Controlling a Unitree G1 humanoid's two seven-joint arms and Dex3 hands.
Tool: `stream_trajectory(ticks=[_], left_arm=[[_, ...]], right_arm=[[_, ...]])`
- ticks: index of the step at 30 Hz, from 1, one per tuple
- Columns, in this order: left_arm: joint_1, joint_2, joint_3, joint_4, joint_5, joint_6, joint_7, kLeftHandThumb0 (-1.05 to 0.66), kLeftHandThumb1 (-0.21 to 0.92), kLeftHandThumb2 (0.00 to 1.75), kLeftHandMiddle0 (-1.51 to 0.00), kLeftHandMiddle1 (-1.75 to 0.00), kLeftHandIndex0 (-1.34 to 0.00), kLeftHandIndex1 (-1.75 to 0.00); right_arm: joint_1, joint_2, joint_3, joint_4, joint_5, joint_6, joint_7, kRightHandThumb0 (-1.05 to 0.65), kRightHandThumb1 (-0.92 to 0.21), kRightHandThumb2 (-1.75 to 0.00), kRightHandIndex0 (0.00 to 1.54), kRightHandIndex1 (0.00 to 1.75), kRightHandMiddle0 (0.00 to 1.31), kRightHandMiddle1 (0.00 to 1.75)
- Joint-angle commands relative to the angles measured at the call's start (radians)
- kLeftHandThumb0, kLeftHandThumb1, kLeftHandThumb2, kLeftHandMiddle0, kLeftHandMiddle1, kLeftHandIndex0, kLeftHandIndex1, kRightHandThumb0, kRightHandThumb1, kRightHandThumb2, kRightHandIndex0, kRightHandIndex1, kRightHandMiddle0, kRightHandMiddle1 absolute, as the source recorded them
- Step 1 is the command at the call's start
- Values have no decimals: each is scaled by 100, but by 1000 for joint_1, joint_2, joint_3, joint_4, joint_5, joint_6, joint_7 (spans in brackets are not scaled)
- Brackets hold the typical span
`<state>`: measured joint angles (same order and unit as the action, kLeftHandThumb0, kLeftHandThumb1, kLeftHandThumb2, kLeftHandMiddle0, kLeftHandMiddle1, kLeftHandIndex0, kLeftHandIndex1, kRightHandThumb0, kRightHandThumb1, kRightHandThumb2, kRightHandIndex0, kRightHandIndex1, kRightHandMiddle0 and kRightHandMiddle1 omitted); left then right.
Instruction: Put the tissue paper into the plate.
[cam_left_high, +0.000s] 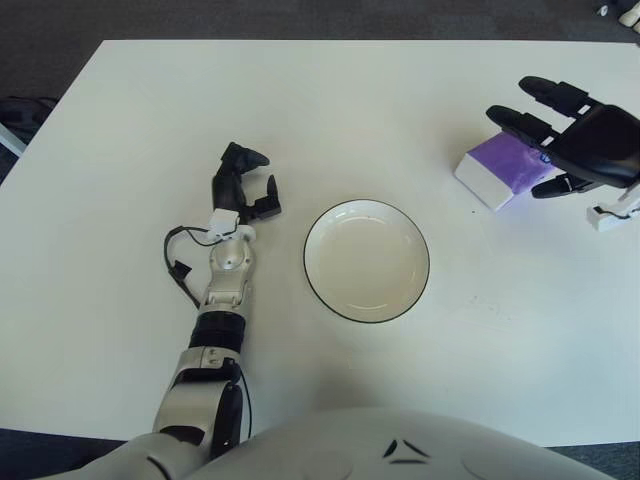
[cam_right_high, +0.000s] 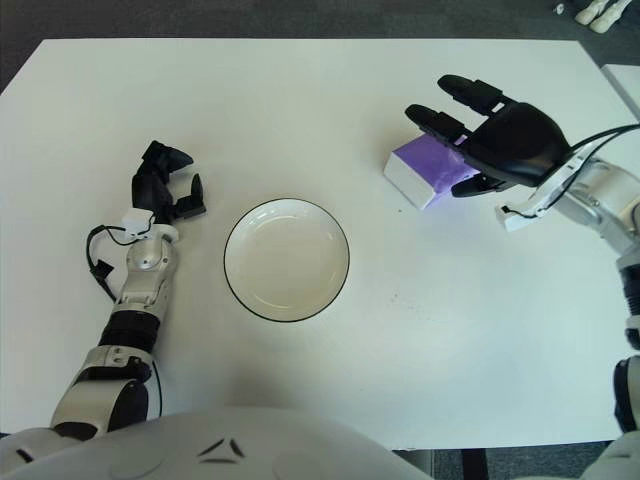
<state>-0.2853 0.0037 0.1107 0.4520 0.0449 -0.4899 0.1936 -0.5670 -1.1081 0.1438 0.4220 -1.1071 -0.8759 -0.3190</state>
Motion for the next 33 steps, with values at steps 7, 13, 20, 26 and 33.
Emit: stream_trajectory(ticks=[7, 13, 20, 26, 33], left_arm=[[96, -25, -11, 51, 8, 18, 9, -1, 24, 135, -70, -154, -51, -175], [104, -31, -10, 36, 11, 28, 18, -1, 26, 133, -68, -155, -50, -175], [109, -32, -10, 28, 15, 29, 29, -1, 26, 132, -69, -154, -49, -175], [112, -32, -10, 28, 17, 21, 35, -1, 26, 132, -68, -154, -50, -175], [123, -29, -13, 12, 25, 24, 43, -1, 25, 134, -69, -153, -51, -175]], right_arm=[[-164, -28, 167, 112, -168, -43, -220, -105, -70, -69, 0, 0, 0, 1], [-236, -14, 266, 184, -254, -25, -342, -105, -67, -73, 0, 0, 0, 2], [-314, 2, 375, 250, -333, -8, -452, -105, -67, -74, 0, 0, 0, 1], [-370, 20, 457, 306, -375, -3, -521, -105, -69, -75, 0, 0, 0, 0], [-397, 83, 551, 386, -403, 34, -572, -105, -71, -74, 0, 0, 0, 0]])
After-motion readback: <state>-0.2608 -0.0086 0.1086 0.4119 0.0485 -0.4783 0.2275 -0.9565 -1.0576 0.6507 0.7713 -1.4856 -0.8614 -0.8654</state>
